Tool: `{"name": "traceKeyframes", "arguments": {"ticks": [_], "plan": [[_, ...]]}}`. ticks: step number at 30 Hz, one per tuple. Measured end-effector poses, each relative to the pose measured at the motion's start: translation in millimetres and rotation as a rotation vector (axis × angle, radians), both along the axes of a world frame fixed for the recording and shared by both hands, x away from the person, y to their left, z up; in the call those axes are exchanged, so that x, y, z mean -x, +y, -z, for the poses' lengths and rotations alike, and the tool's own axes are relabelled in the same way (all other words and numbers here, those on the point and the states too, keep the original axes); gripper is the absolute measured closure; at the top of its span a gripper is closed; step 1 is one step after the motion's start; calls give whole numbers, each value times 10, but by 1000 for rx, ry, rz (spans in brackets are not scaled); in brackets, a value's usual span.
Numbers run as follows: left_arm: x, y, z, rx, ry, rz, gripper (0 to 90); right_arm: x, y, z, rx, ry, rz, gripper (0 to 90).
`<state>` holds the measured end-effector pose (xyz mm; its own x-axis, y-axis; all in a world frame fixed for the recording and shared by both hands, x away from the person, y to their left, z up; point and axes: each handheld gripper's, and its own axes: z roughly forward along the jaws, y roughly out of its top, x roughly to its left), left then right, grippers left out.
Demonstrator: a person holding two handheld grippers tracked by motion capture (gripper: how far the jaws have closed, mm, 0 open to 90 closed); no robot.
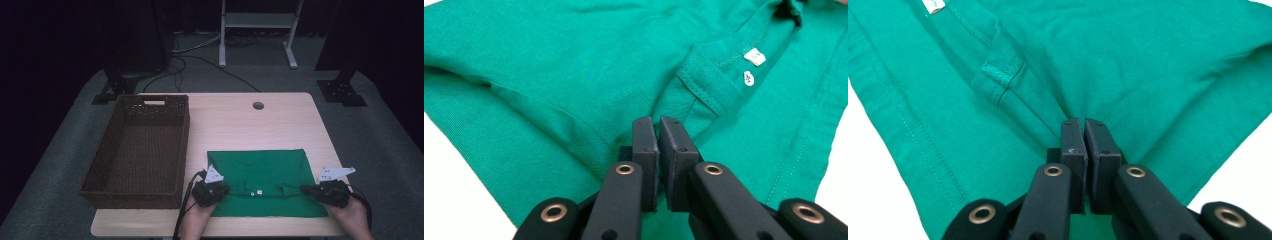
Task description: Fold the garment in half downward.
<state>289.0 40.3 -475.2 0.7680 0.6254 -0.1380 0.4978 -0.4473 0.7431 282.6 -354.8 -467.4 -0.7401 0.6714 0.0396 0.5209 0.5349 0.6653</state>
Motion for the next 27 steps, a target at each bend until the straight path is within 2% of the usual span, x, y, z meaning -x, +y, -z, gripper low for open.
{"name": "traceKeyframes", "arguments": {"ticks": [4, 7, 9, 12, 15, 17, 21, 23, 25, 27], "plan": [[-5, 9, 2, 0, 1, -8, 828, -12, -25, 13, -22, 7, 2, 879], [2, 16, -3, 0, 2, -13, 765, -5, -28, 12, -18, 1, 8, 808], [9, 22, -11, 12, 12, -7, 704, -8, -40, 8, -24, -7, 14, 697], [21, 41, -46, 52, 8, -4, 605, -9, -62, -11, -51, -8, 22, 571], [9, 53, -81, 82, 8, -9, 464, -12, -72, -56, -86, -10, 30, 384], [1, 57, -108, 97, 7, -15, 408, -20, -66, -73, -95, -7, 42, 272], [-33, 55, -166, 100, -18, -29, 229, -35, -34, -115, -104, -48, 75, 71], [-65, 43, -186, 89, -40, -48, 165, -62, -16, -137, -104, -68, 95, 1], [-107, 36, -190, 82, -52, -70, 71, -96, -4, -162, -123, -88, 95, 0], [-149, 18, -203, 46, -79, -98, 0, -146, 19, -182, -136, -106, 84, 0]]}}
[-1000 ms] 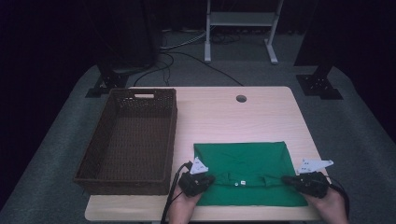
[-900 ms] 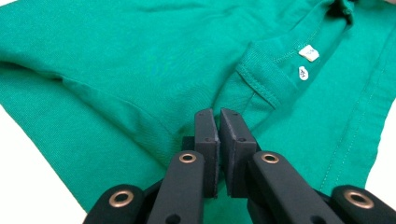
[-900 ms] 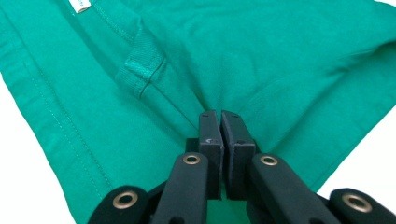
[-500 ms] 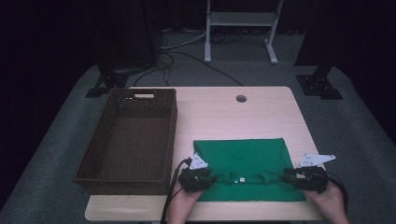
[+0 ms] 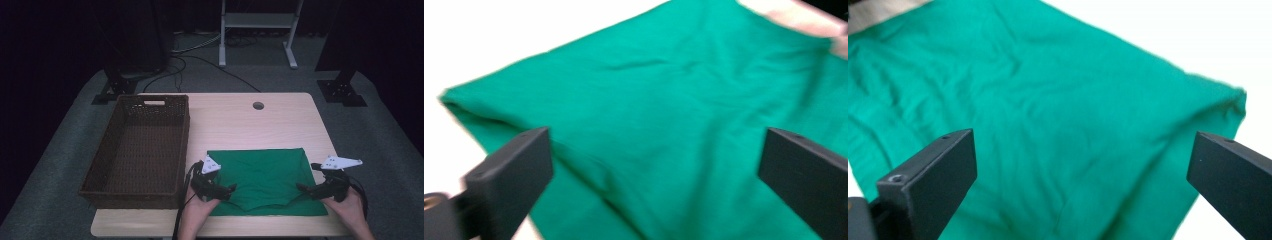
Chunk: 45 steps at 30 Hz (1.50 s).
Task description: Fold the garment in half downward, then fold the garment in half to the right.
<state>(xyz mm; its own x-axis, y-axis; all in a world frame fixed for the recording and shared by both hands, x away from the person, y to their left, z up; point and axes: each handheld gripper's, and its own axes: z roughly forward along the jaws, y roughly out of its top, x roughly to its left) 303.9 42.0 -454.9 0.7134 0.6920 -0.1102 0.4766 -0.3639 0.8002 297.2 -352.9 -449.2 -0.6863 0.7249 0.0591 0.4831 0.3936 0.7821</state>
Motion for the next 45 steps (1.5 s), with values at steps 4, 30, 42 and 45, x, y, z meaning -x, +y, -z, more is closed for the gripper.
{"name": "traceKeyframes", "arguments": {"ticks": [4, 30, 42, 45], "plan": [[-101, -7, -44, 5, -36, -28, 0, -125, 79, -23, -8, -19, -10, 0], [-393, -13, 138, -114, 1, -78, 0, -628, 510, 353, 137, 35, -86, 0], [-380, 17, 239, -146, 6, -111, 0, -614, 485, 354, 138, 33, -82, 0], [-383, 24, 243, -141, 7, -115, 0, -605, 457, 355, 138, 35, -79, 0]]}}
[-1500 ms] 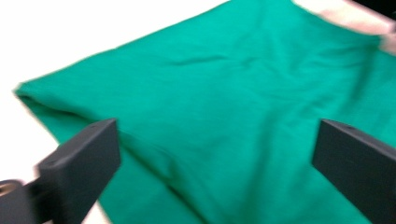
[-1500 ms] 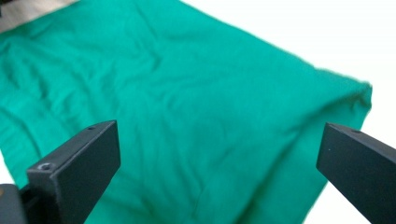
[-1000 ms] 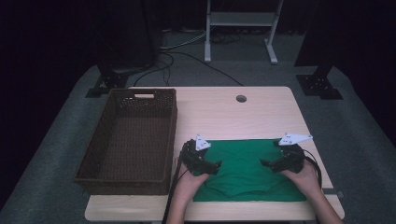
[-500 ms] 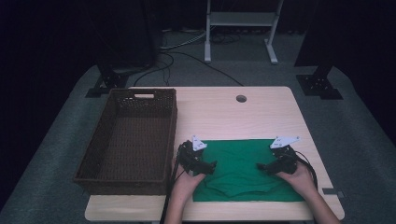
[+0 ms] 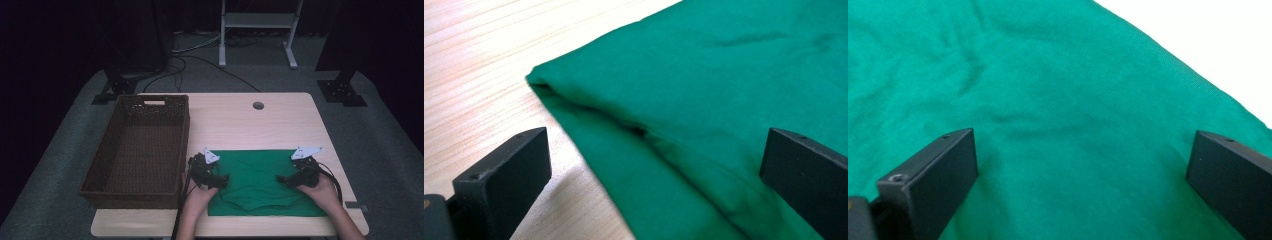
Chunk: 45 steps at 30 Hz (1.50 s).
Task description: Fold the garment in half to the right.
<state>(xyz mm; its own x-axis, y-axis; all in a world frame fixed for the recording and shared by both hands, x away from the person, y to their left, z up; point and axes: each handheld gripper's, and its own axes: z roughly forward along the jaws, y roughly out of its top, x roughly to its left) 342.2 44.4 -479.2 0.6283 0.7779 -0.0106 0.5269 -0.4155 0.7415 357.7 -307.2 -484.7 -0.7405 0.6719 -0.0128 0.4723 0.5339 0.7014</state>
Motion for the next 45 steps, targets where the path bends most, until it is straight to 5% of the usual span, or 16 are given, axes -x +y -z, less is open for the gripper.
{"name": "traceKeyframes", "arguments": {"ticks": [4, 8, 19, 26, 38, 45], "plan": [[-15, -1, 7, 1, 3, -8, 0, 4, -27, 1, -1, -2, 2, 0], [-24, -34, 29, -49, 2, -28, 0, 5, -26, 1, -1, -2, 3, 0], [28, -3, 42, -9, 2, -23, 69, 15, -46, 0, -2, 1, 5, 0], [125, 9, 33, 14, -19, -11, 235, 17, -45, 0, -2, 1, 6, 0], [212, -26, 28, 78, -5, 75, 749, 19, -43, 1, -3, 1, 9, 0], [212, -30, 28, 82, -1, 85, 819, 7, -19, -11, 12, 10, 19, 0]]}}
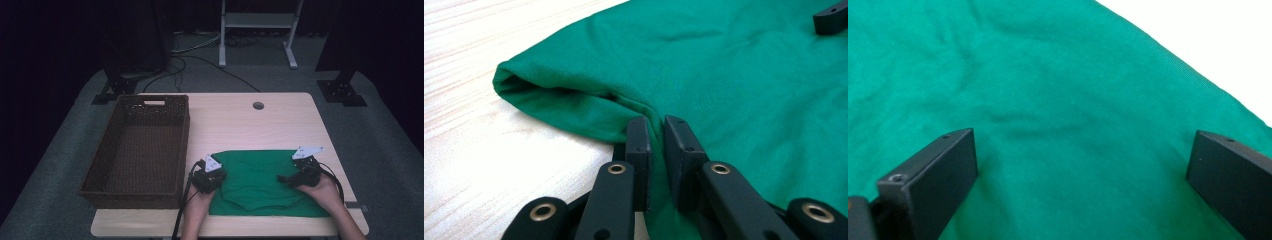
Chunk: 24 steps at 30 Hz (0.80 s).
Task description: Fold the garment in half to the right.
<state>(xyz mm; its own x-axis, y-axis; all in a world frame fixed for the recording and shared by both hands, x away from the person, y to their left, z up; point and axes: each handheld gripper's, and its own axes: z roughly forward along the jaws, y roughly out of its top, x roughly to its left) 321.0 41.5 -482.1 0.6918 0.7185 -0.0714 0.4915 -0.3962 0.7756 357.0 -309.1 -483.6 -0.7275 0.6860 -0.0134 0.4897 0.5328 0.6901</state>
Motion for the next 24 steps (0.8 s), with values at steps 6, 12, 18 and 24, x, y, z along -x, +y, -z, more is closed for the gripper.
{"name": "traceKeyframes", "arguments": {"ticks": [6, 12, 18, 24], "plan": [[-10, 10, 1, 10, 11, 1, 818, -8, 39, -31, 26, 27, 24, 0], [-18, 17, 2, 18, 18, 1, 818, -59, 68, -106, 20, 19, 22, 0], [-16, 15, 1, 15, 16, 1, 818, -186, 138, -244, -16, -11, 25, 0], [-17, 16, 2, 17, 18, 1, 818, -329, 253, -270, -39, -23, 33, 0]]}}
